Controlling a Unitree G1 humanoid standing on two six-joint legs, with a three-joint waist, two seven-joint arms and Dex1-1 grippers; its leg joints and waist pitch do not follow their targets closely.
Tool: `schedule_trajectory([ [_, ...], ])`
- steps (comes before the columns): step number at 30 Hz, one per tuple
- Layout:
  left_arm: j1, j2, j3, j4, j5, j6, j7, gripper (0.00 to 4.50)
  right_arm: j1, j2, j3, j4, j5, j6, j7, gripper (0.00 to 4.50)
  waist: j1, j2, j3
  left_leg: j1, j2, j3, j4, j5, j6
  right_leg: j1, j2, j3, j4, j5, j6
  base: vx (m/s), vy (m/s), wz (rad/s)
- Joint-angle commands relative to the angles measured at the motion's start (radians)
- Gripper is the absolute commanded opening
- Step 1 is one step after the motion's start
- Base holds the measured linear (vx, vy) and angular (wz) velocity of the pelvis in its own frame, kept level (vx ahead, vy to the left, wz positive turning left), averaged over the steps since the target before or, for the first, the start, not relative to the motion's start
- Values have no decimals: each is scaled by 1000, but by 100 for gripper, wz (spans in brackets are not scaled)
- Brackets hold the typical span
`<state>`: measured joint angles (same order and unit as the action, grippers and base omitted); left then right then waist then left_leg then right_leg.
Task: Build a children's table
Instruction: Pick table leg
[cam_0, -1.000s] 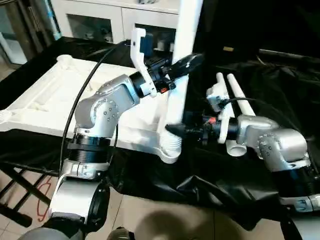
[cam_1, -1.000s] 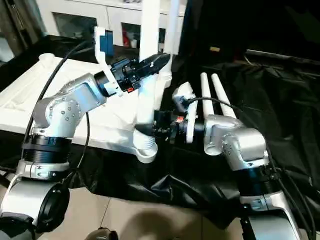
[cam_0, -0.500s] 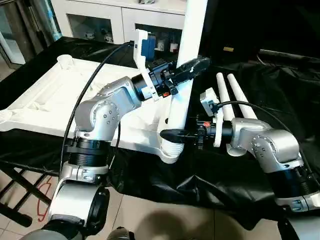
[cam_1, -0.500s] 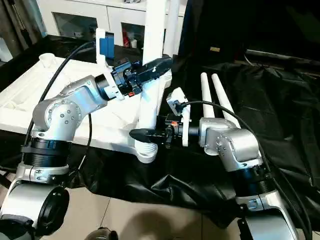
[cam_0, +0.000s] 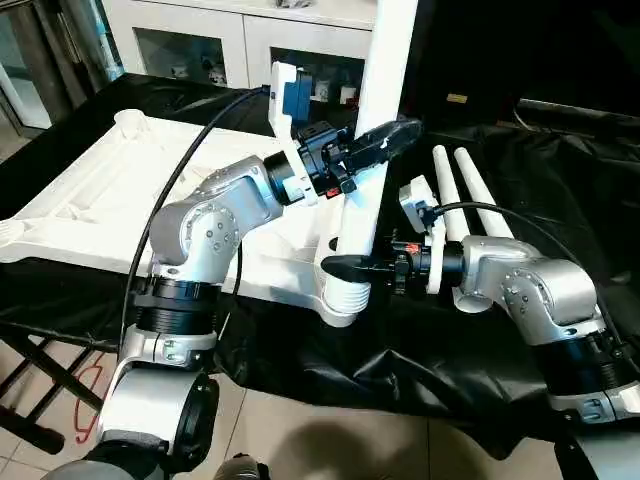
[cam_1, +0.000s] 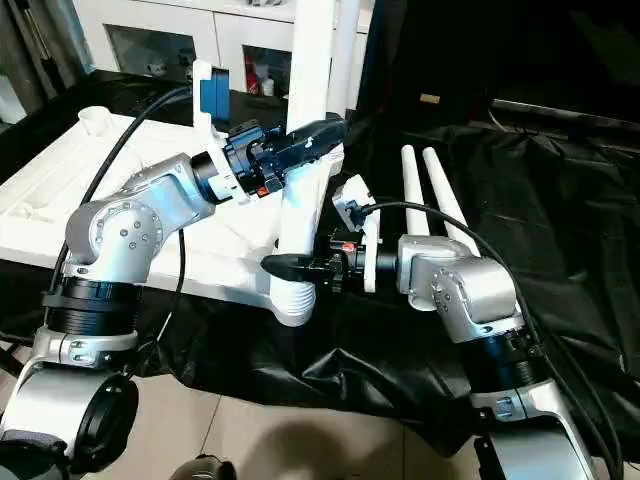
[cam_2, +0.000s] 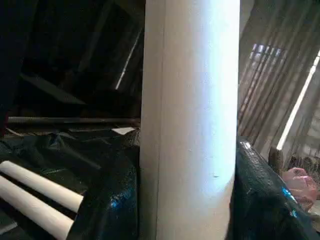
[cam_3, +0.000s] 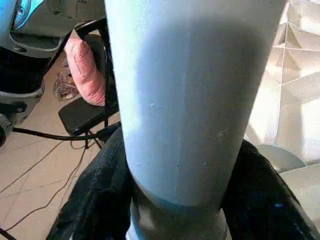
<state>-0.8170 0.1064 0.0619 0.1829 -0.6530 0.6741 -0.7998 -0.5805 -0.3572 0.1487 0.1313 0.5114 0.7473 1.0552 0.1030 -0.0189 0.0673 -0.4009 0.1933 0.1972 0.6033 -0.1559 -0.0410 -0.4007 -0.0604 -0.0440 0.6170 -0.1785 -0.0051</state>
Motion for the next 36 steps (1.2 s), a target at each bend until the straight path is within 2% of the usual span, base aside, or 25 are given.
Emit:
schedule_trajectory([
  [1, 5, -7, -14, -34, -16, 11, -6, 181, -4, -1, -8, 8, -1, -12, -8, 195, 0, -2, -85, 34, 37, -20, -59, -148, 3, 49, -75, 37, -63, -133, -218, 0, 0, 0],
  [7, 14, -16, -6, -32, -12, 1, 18, 181, 6, 3, -10, 3, -2, -17, -13, 191, 0, -4, -85, 33, 37, -19, -59, -144, 5, 50, -74, 37, -62, -124, -218, 0, 0, 0],
  [8, 14, -20, 5, -27, -18, 9, 33, 251, 10, 8, -15, 3, -1, -21, -20, 191, 1, -3, -85, 33, 37, -19, -58, -143, 5, 50, -74, 37, -62, -122, -219, 0, 0, 0],
  [11, 21, -26, 20, -32, -22, -8, 39, 253, 16, 26, -32, 2, 3, -34, -40, 191, 2, -4, -85, 33, 36, -19, -58, -142, 8, 50, -75, 37, -63, -130, -218, 0, 0, 0],
  [15, 28, -50, 55, -20, -34, -45, 61, 287, 25, 64, -68, 3, 18, -64, -78, 191, 2, -5, -85, 32, 36, -19, -59, -149, 4, 50, -77, 36, -64, -141, -217, 0, 0, 0],
  [18, 22, -121, 172, 20, -102, -127, 145, 291, 39, 123, -122, 6, 44, -100, -143, 191, 3, -7, -86, 30, 36, -19, -58, -150, 7, 51, -78, 36, -65, -127, -230, 0, 0, 0],
  [19, 25, -127, 193, 45, -92, -171, 162, 291, 48, 143, -135, 3, 46, -116, -169, 191, 2, -2, -85, 31, 35, -19, -58, -155, 10, 48, -77, 36, -69, -132, -222, 0, 0, 0],
  [21, 31, -109, 220, 85, -81, -206, 170, 291, 61, 174, -151, 12, 15, -162, -239, 191, 1, 0, -87, 33, 35, -21, -61, -159, 4, 48, -75, 35, -68, -143, -199, 0, 0, 0],
  [22, 37, -88, 210, 93, -51, -220, 169, 291, 64, 180, -154, 25, -10, -190, -272, 191, 1, 10, -87, 35, 35, -24, -63, -160, -6, 45, -75, 35, -68, -150, -189, 0, 0, 0],
  [23, 48, -48, 180, 101, 6, -235, 161, 291, 64, 188, -164, 54, -48, -235, -328, 191, -5, 7, -87, 35, 36, -24, -65, -165, -18, 43, -71, 34, -67, -150, -178, 0, 0, 0],
  [25, 61, -6, 133, 106, 72, -252, 144, 291, 61, 194, -177, 83, -77, -269, -377, 190, -8, 8, -87, 37, 34, -23, -66, -165, -34, 43, -72, 35, -64, -149, -175, 0, 0, 0],
  [26, 88, 65, 40, 103, 174, -288, 88, 291, 56, 193, -197, 122, -109, -304, -443, 190, -8, 7, -88, 36, 36, -26, -68, -167, -33, 43, -73, 35, -69, -157, -167, 0, 0, 0],
  [27, 100, 92, 5, 100, 210, -302, 59, 291, 54, 194, -207, 137, -123, -316, -472, 190, -13, 11, -87, 40, 36, -24, -69, -172, -40, 39, -72, 37, -66, -173, -154, 0, 0, 0],
  [29, 122, 140, -50, 89, 246, -294, 2, 291, 58, 181, -215, 158, -156, -340, -514, 190, -12, 11, -86, 42, 36, -21, -71, -171, -55, 39, -71, 37, -64, -154, -164, 0, 0, 0],
  [32, 151, 228, -167, 84, 323, -333, -115, 291, 66, 170, -221, 167, -177, -360, -539, 190, -12, 14, -87, 40, 36, -22, -72, -168, -54, 40, -70, 37, -58, -133, -166, 0, 0, 0],
  [33, 163, 281, -242, 97, 376, -373, -196, 291, 71, 166, -225, 164, -176, -363, -542, 190, -15, 5, -87, 38, 35, -20, -72, -167, -47, 43, -72, 39, -58, -112, -176, 0, 0, 0],
  [34, 163, 281, -242, 97, 376, -373, -196, 291, 71, 166, -225, 164, -176, -363, -542, 190, -12, 8, -87, 39, 35, -22, -72, -165, -43, 42, -74, 39, -58, -114, -176, 0, 0, 0],
  [36, 166, 341, -333, 149, 459, -441, -300, 291, 77, 163, -224, 165, -181, -375, -542, 190, -15, 9, -85, 38, 33, -19, -71, -164, -35, 42, -75, 41, -61, -120, -178, 0, 0, 0],
])
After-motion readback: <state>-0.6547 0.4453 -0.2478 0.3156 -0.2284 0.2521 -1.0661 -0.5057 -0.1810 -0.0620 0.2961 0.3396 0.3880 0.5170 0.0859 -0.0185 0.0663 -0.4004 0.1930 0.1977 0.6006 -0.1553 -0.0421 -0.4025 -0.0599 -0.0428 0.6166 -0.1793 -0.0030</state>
